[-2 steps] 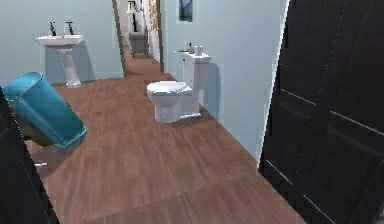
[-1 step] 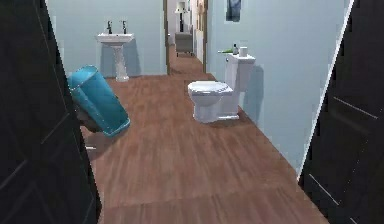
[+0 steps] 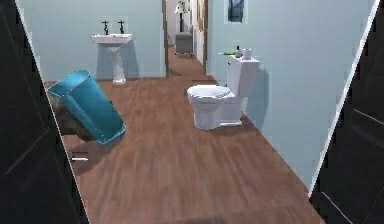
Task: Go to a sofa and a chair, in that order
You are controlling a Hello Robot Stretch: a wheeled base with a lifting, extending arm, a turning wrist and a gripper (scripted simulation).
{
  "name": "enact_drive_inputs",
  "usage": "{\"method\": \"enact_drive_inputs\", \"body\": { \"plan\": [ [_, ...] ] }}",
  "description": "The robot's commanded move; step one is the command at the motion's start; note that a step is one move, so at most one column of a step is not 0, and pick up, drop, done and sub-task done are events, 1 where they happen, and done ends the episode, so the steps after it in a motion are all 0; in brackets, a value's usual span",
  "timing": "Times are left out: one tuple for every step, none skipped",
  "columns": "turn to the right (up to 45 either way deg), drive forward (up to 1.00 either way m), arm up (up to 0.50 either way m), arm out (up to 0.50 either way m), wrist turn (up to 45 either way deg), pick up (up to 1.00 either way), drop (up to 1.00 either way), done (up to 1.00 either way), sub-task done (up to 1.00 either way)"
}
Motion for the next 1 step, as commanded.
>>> {"method": "enact_drive_inputs", "body": {
  "plan": [
    [-6.0,0.0,0.0,0.0,0.0,0.0,0.0,0.0,0.0]
  ]
}}
